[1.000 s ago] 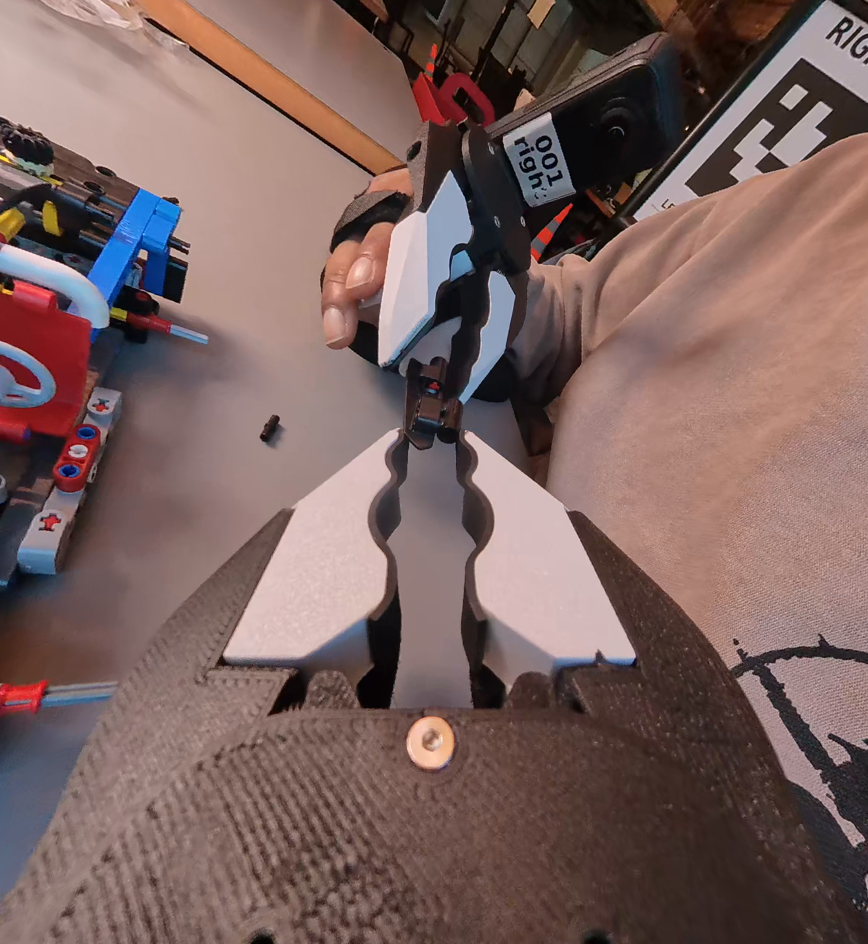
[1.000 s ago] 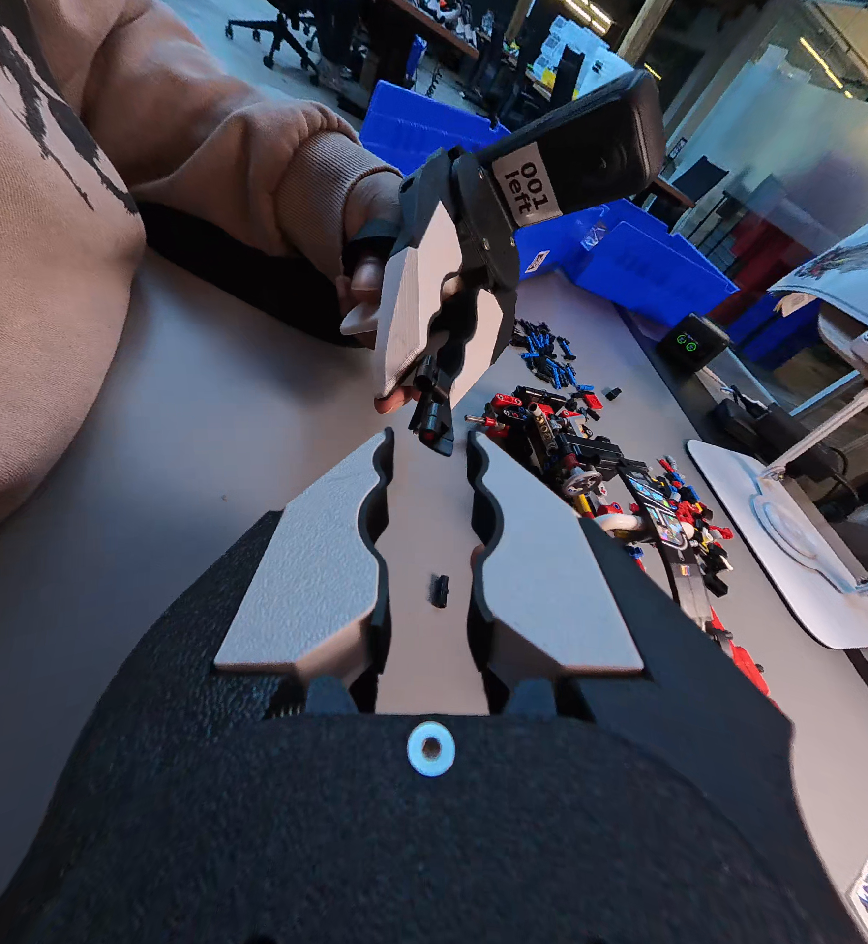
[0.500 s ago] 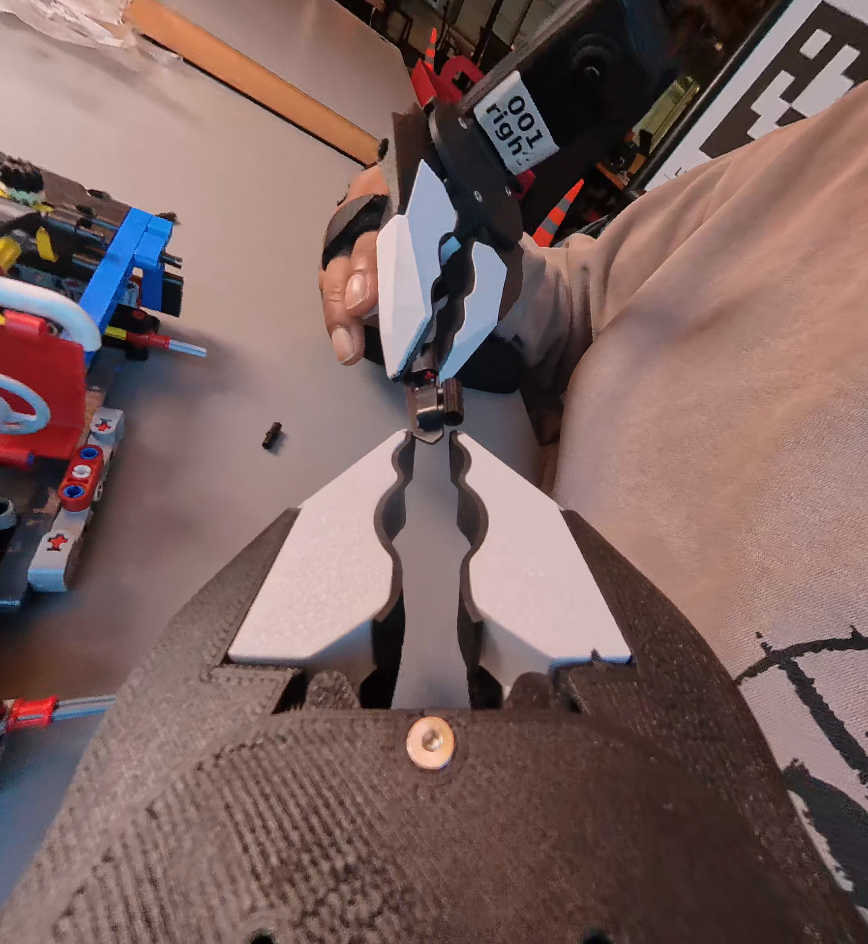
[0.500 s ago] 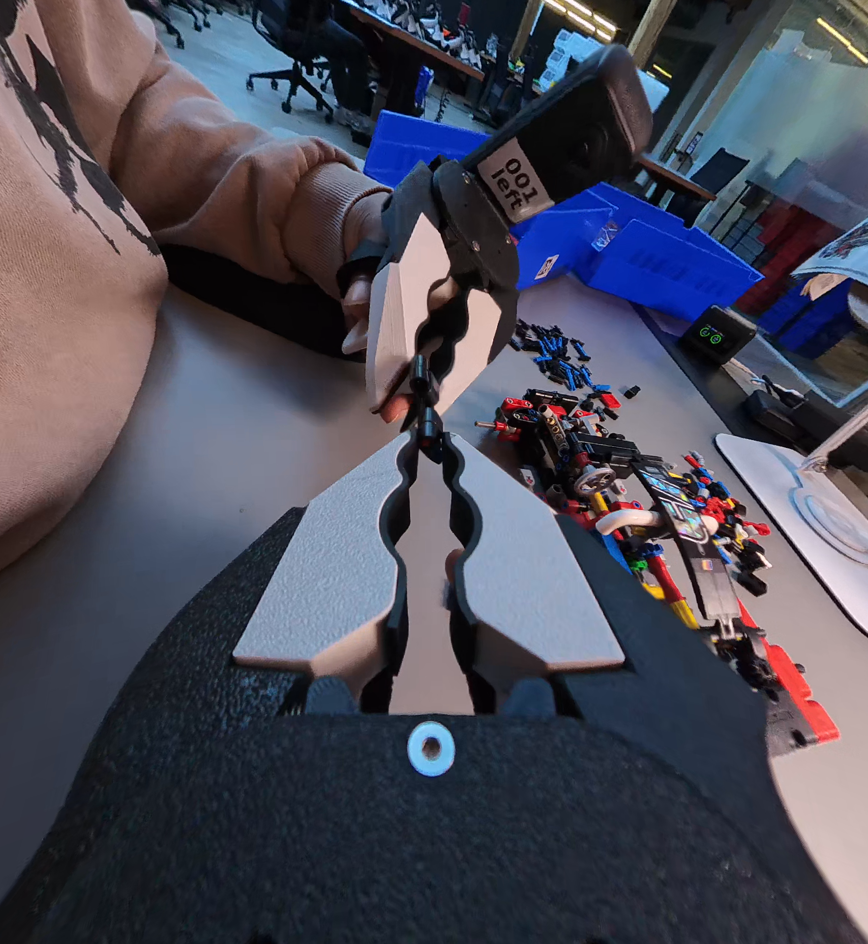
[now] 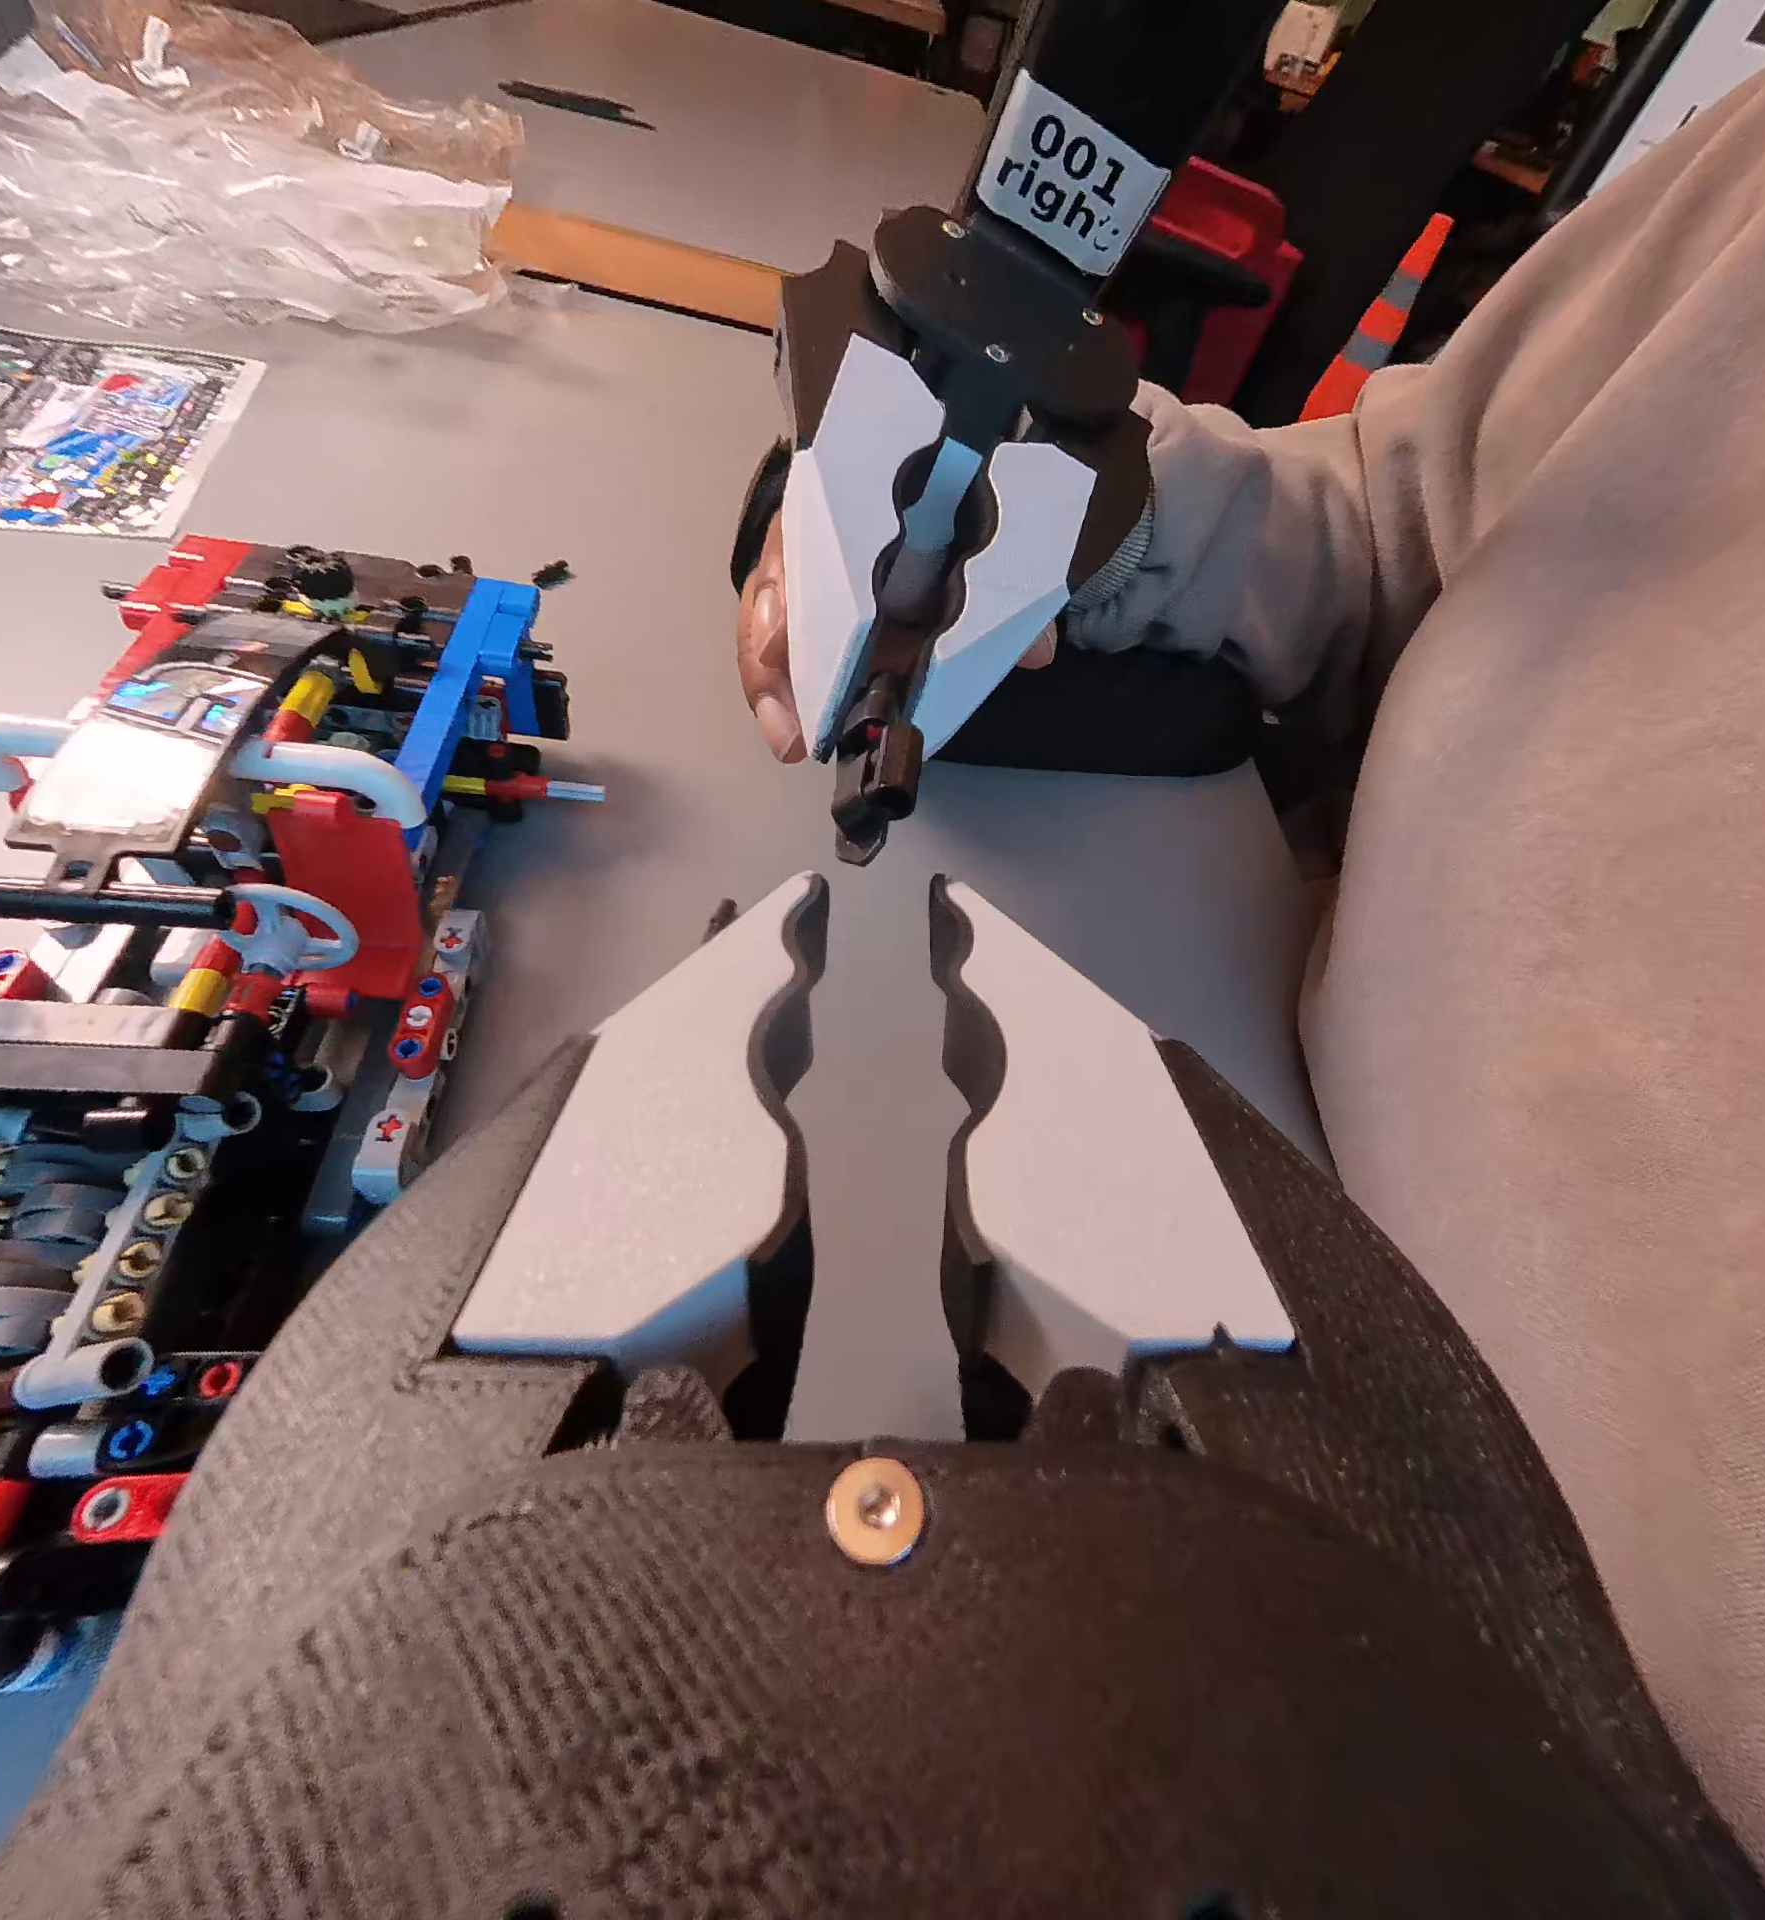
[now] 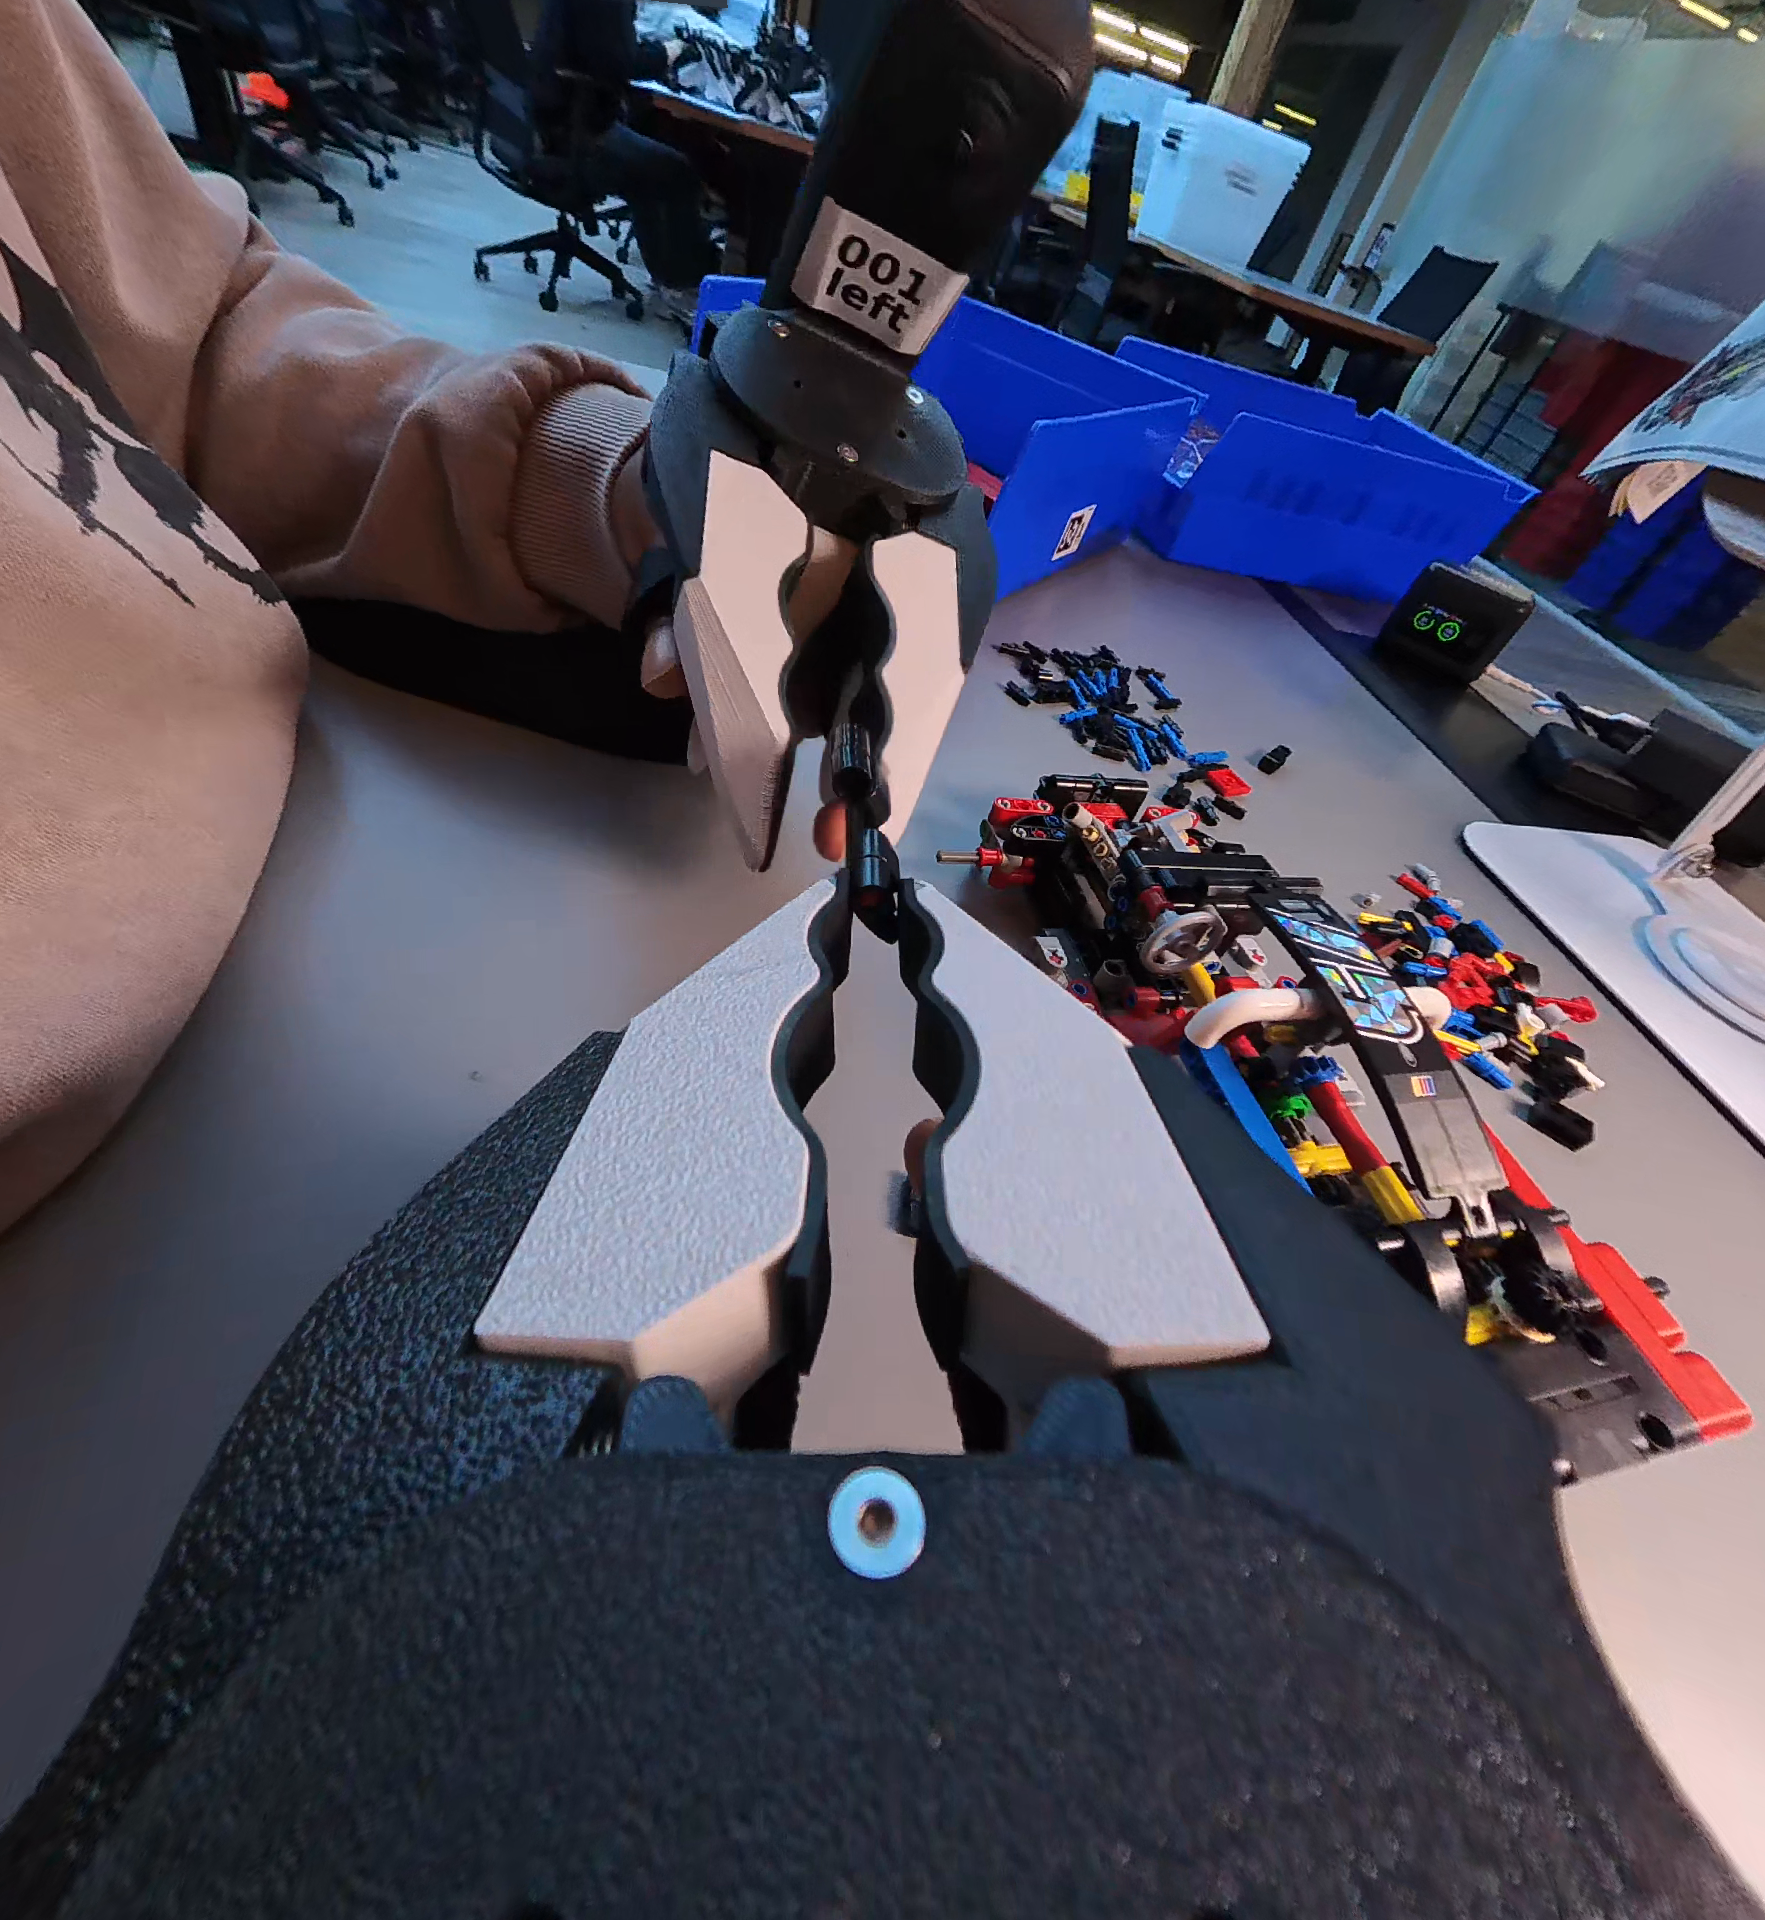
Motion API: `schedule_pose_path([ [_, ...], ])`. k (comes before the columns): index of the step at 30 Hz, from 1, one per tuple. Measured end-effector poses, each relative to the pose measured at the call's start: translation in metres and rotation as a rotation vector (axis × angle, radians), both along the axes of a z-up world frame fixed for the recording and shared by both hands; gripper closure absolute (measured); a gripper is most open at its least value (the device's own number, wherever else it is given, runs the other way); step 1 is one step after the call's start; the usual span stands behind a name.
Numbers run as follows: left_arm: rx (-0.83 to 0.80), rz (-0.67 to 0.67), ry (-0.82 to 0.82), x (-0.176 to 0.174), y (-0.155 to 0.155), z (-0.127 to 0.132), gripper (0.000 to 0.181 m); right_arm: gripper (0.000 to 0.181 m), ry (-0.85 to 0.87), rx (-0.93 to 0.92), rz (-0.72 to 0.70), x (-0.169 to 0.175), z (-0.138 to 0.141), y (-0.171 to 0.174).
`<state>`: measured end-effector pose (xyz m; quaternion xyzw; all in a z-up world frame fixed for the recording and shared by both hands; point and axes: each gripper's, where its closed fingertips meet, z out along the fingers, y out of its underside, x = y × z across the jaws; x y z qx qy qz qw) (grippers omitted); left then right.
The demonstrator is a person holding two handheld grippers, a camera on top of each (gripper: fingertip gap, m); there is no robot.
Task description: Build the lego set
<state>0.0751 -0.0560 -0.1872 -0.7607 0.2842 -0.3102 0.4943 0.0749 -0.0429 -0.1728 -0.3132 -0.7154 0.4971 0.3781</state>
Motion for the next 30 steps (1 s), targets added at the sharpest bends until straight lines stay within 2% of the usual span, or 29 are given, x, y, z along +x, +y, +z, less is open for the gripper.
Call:
schedule_pose_path([
  [5, 0.094, 0.028, -0.015, -0.003, 0.002, 0.015, 0.160, 0.175, -0.003, 0.035, -0.004, -0.001, -0.003, 0.000],
  [11, -0.051, -0.008, -0.064, 0.004, 0.000, 0.000, 0.166, 0.175, 0.038, 0.286, -0.020, -0.003, -0.018, -0.007],
  [15, -0.054, -0.017, -0.063, 0.004, -0.001, 0.001, 0.168, 0.176, 0.048, 0.292, -0.030, -0.003, -0.016, -0.007],
  [17, -0.021, 0.008, 0.000, 0.001, 0.002, -0.002, 0.168, 0.170, 0.021, 0.288, -0.045, -0.003, -0.016, -0.001],
  [19, 0.023, 0.034, 0.106, -0.005, 0.005, -0.009, 0.168, 0.161, -0.048, 0.297, -0.119, 0.002, -0.013, 0.028],
  [22, 0.060, 0.054, 0.279, -0.012, 0.007, -0.024, 0.168, 0.165, -0.148, 0.227, -0.340, 0.024, 0.003, 0.105],
  [25, 0.043, 0.060, 0.474, -0.021, 0.007, -0.048, 0.168, 0.158, -0.422, 0.166, -0.492, 0.063, -0.021, 0.175],
  [27, 0.017, 0.057, 0.548, -0.025, 0.006, -0.058, 0.168, 0.158, -0.537, 0.148, -0.545, 0.077, -0.041, 0.203],
  [30, -0.020, 0.053, 0.601, -0.030, 0.004, -0.068, 0.168, 0.159, -0.572, 0.065, -0.534, 0.069, -0.052, 0.212],
])
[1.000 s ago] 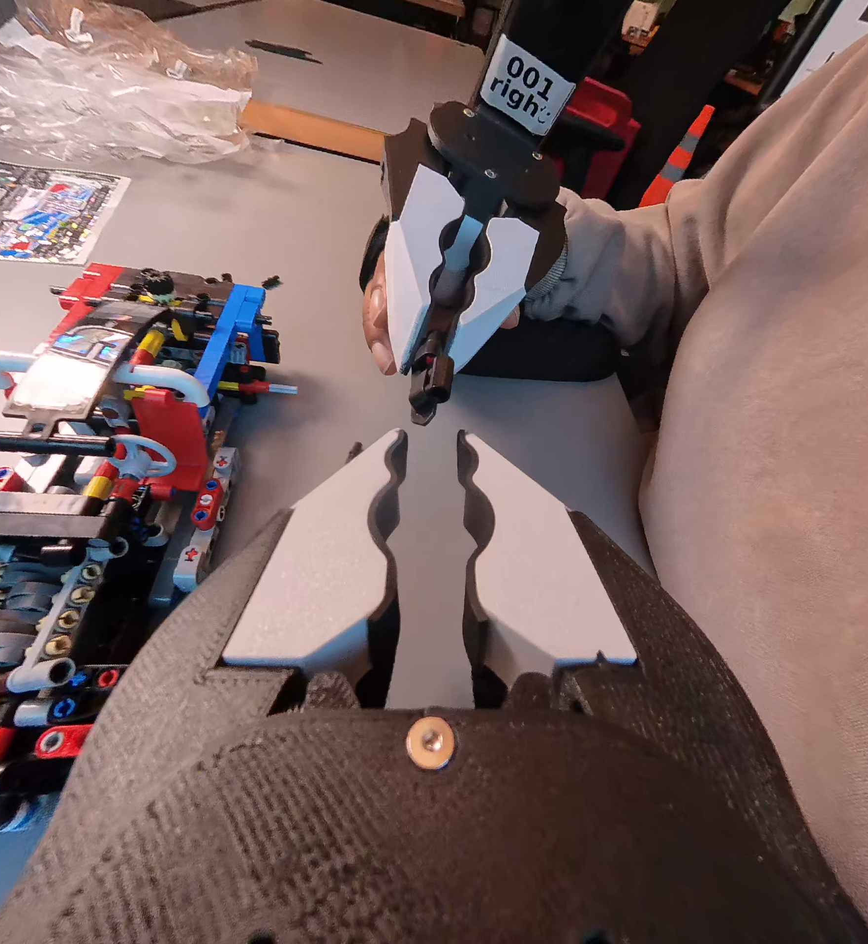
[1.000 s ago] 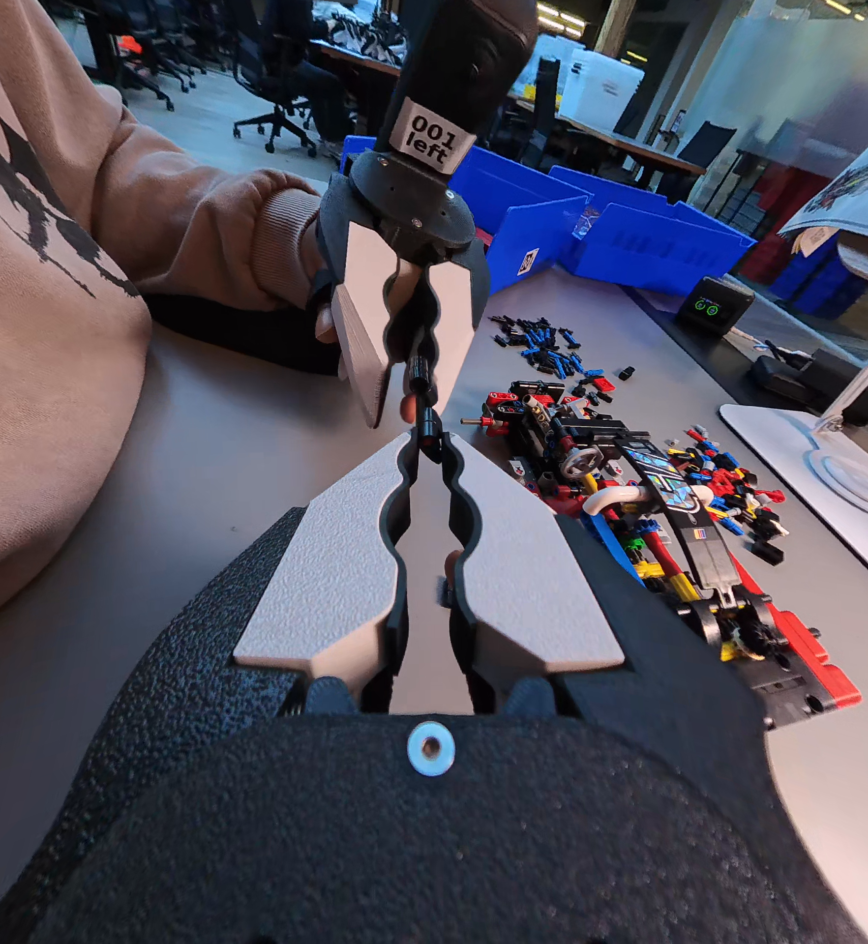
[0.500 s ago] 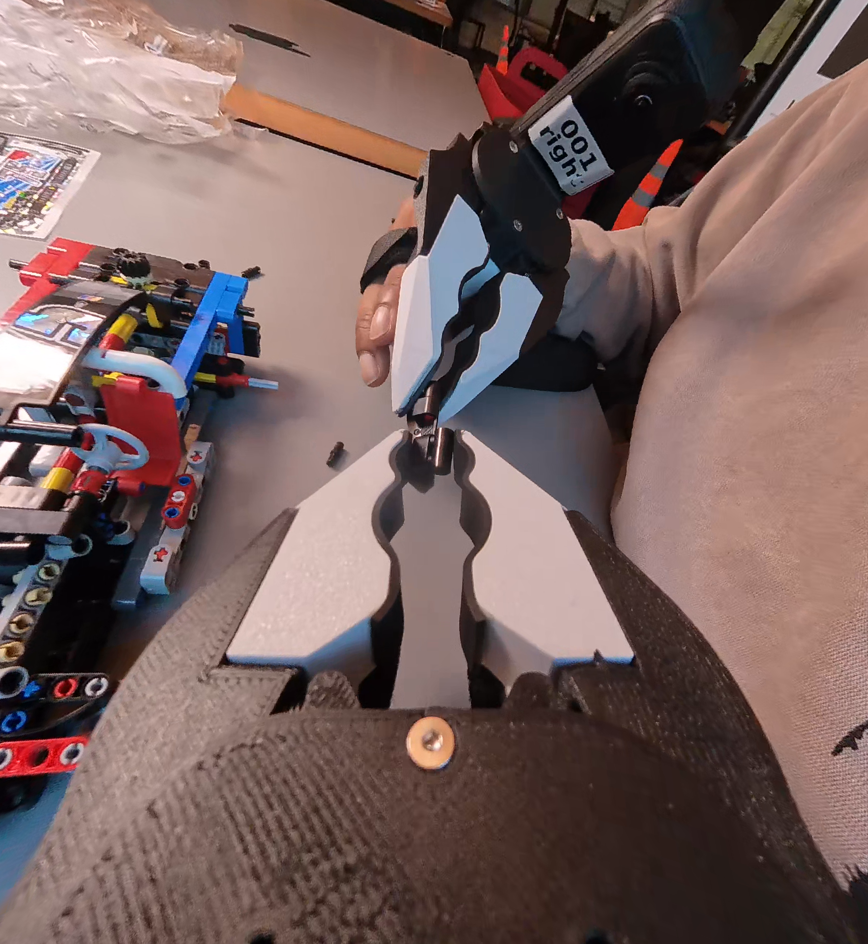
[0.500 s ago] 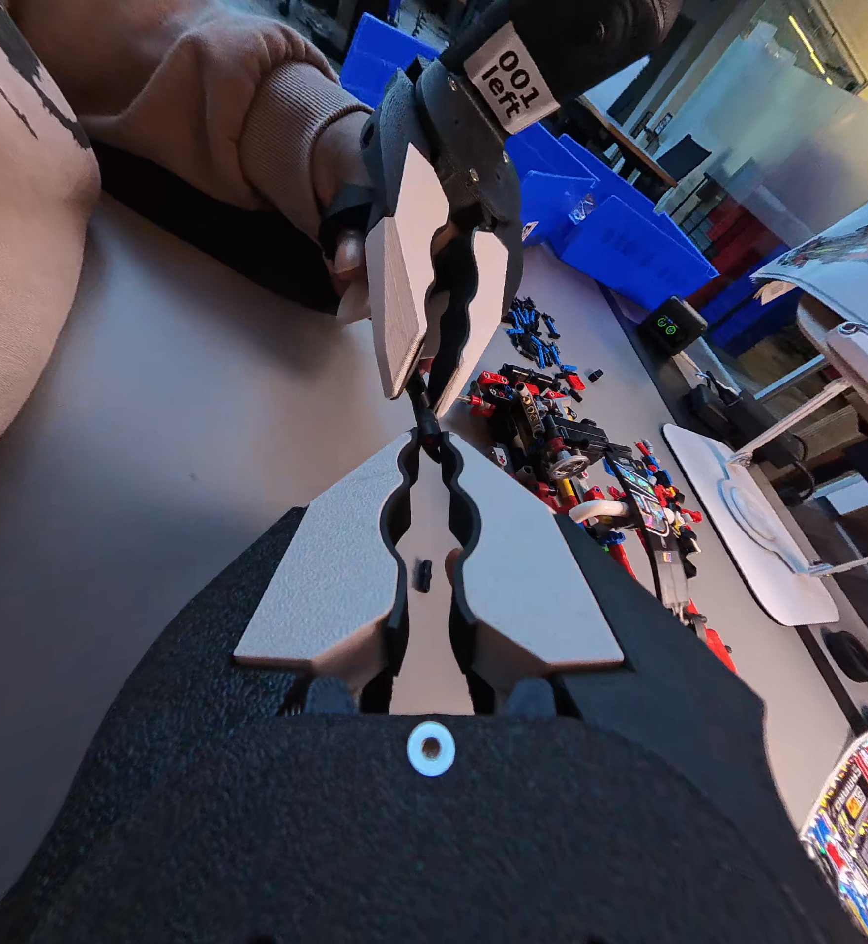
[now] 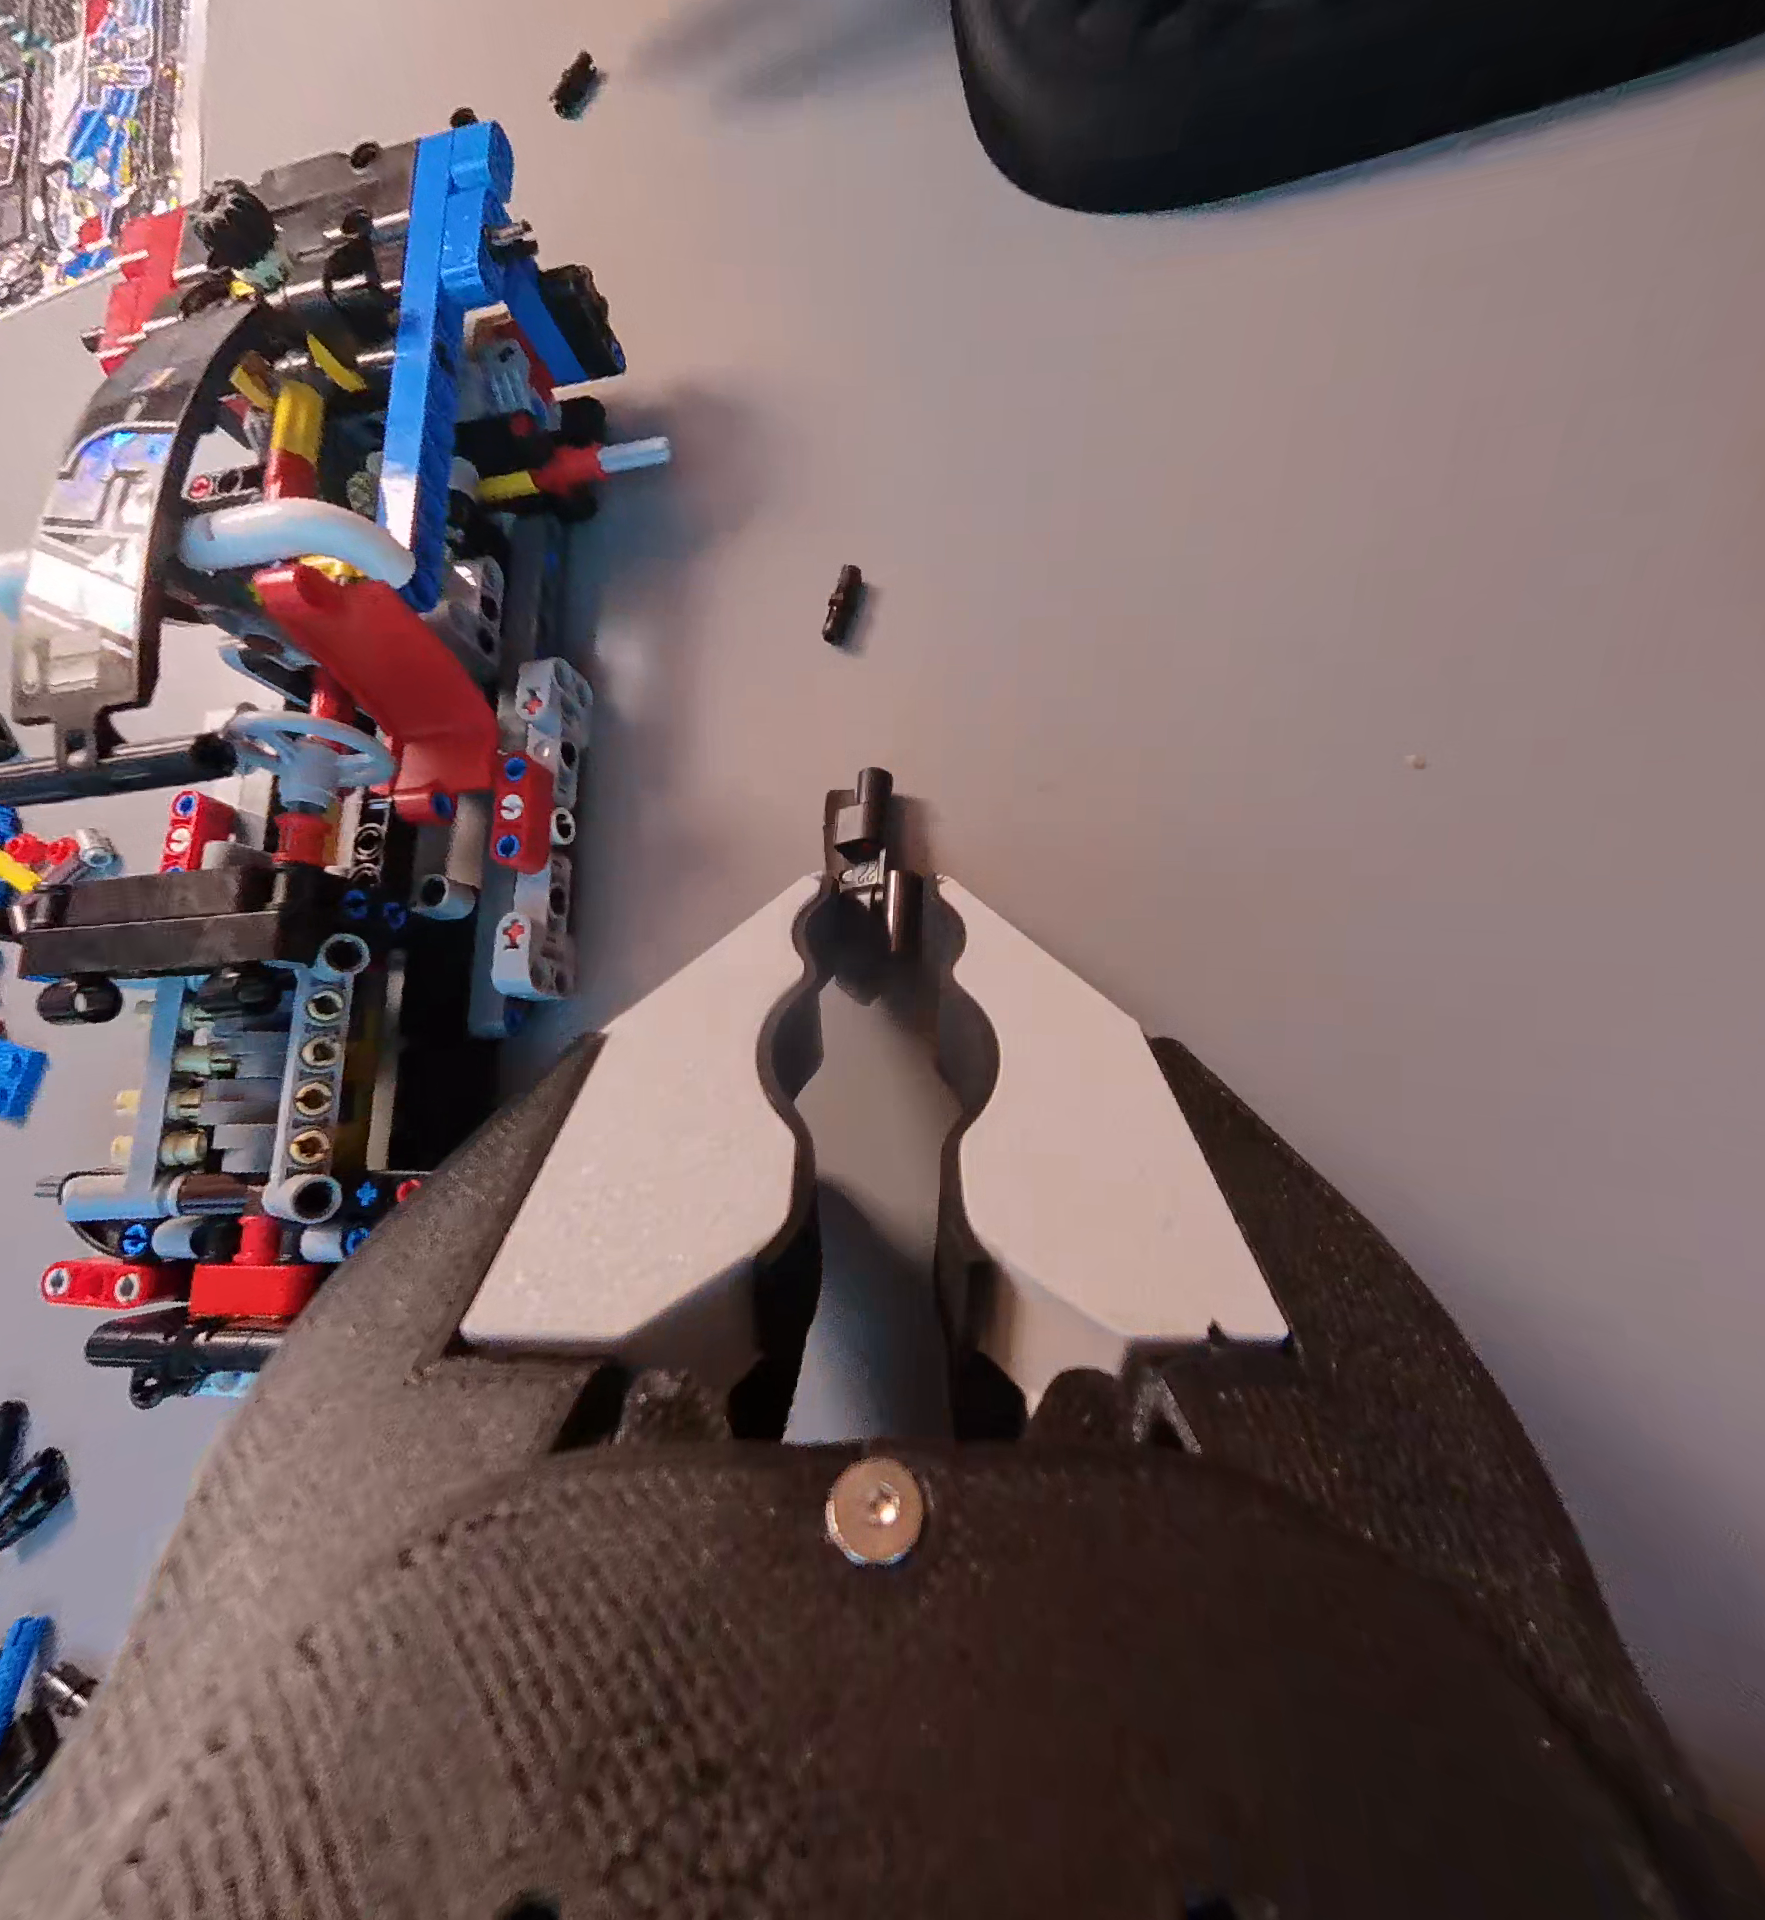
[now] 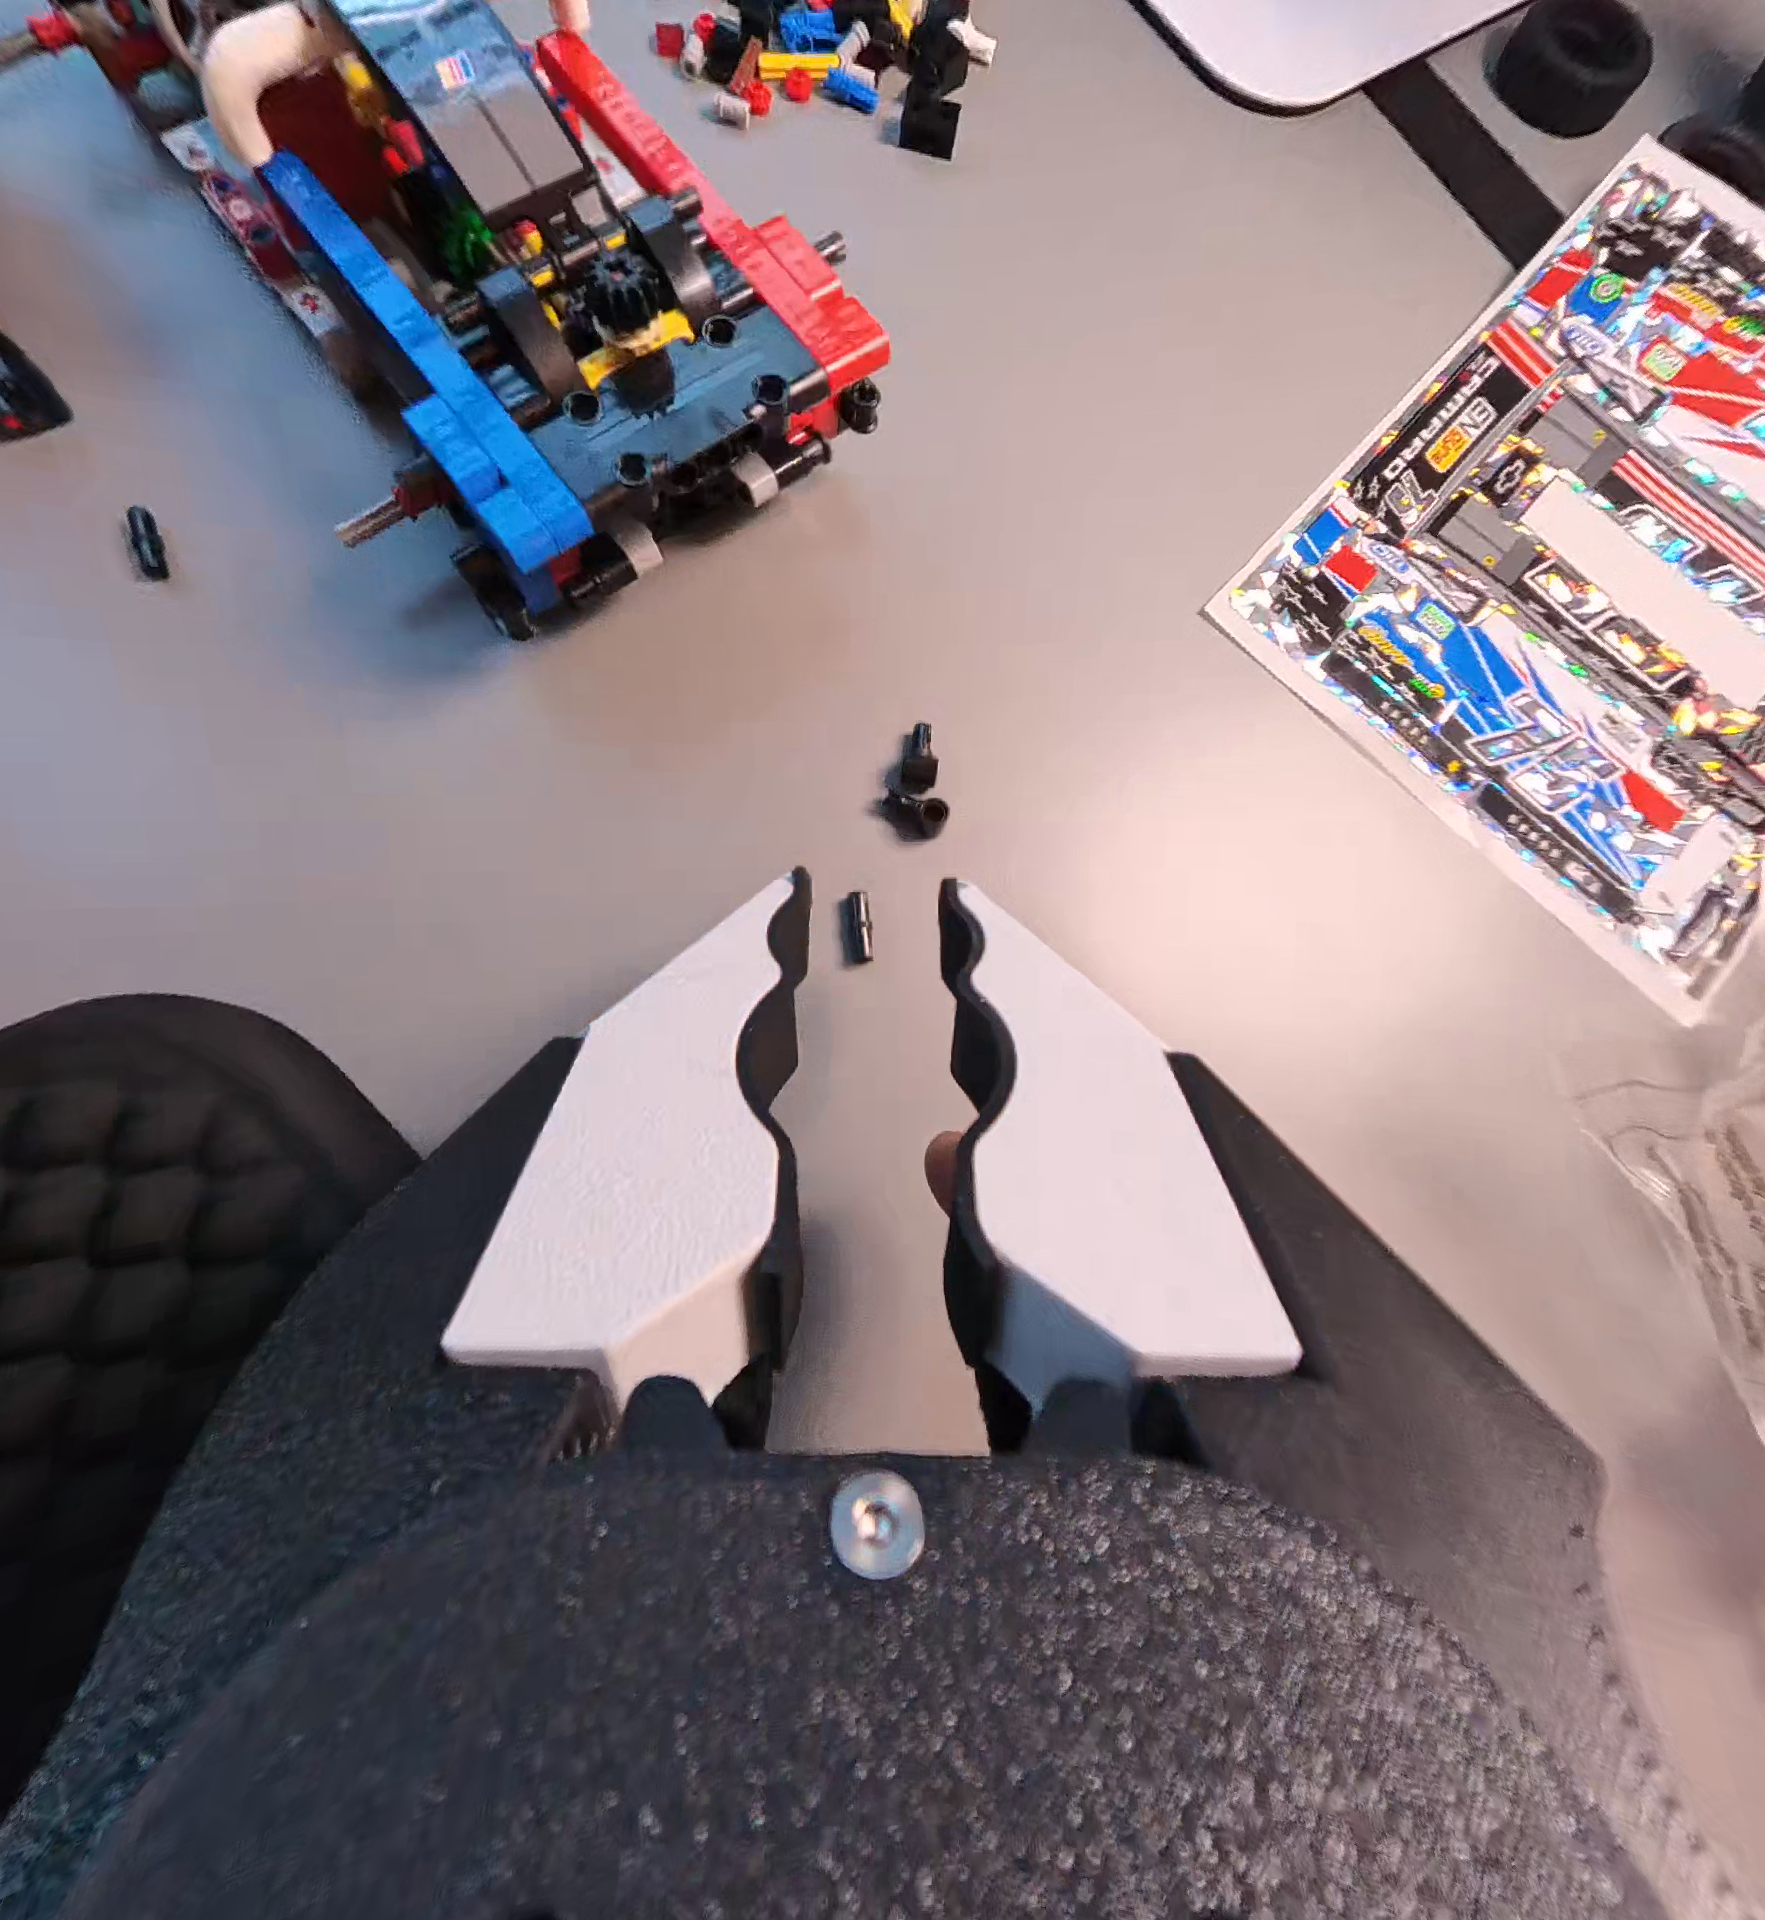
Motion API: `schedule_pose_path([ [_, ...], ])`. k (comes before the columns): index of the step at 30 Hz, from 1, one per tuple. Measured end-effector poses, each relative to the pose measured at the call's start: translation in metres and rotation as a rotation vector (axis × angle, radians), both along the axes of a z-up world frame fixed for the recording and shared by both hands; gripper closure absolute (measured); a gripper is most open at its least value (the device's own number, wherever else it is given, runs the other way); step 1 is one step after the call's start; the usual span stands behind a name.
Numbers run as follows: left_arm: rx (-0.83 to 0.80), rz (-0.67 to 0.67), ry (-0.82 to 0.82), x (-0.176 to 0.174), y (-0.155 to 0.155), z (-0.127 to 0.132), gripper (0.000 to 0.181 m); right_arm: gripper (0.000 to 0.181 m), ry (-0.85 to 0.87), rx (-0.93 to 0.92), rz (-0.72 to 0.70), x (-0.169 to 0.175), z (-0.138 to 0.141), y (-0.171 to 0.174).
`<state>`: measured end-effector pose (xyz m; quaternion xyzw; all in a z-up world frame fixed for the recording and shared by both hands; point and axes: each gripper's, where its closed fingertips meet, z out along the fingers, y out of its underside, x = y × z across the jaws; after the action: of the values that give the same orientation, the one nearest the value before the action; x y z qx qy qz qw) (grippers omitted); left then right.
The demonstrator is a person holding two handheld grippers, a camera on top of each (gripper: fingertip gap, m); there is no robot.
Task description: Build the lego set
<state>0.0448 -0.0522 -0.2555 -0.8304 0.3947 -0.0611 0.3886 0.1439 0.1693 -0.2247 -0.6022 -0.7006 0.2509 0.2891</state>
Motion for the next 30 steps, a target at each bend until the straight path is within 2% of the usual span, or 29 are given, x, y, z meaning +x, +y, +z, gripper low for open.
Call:
schedule_pose_path([
  [4, -0.004, -0.002, 0.008, -0.003, -0.001, -0.001, 0.168, 0.155, -0.053, -0.097, -0.005, -0.022, -0.010, 0.004],
  [10, -0.017, -0.015, -0.006, -0.003, -0.005, -0.001, 0.168, 0.163, -0.197, -0.054, 0.061, -0.028, -0.035, 0.006],
  [12, -0.026, -0.014, -0.016, -0.003, -0.006, -0.001, 0.166, 0.174, -0.194, -0.035, 0.080, -0.028, -0.034, 0.005],
  [15, -0.027, -0.007, -0.078, -0.003, -0.006, 0.006, 0.161, 0.175, -0.162, 0.027, 0.129, -0.027, -0.028, -0.006],
  [18, 0.021, 0.040, -0.268, -0.002, 0.000, 0.033, 0.164, 0.175, -0.020, 0.084, 0.224, -0.032, 0.004, -0.043],
  [21, 0.067, 0.055, -0.534, 0.006, 0.006, 0.069, 0.163, 0.175, 0.202, 0.111, 0.348, -0.048, 0.047, -0.109],
  [23, 0.069, 0.062, -0.696, 0.013, 0.008, 0.087, 0.163, 0.176, 0.346, 0.185, 0.412, -0.063, 0.064, -0.150],
  [26, 0.034, 0.051, -0.848, 0.020, 0.008, 0.098, 0.163, 0.176, 0.506, 0.321, 0.459, -0.083, 0.076, -0.191],
  [28, 0.022, 0.027, -0.934, 0.022, 0.004, 0.106, 0.169, 0.176, 0.550, 0.450, 0.475, -0.092, 0.077, -0.201],
  [30, 0.023, 0.051, -0.943, 0.018, 0.006, 0.106, 0.172, 0.176, 0.587, 0.517, 0.485, -0.098, 0.078, -0.207],
])
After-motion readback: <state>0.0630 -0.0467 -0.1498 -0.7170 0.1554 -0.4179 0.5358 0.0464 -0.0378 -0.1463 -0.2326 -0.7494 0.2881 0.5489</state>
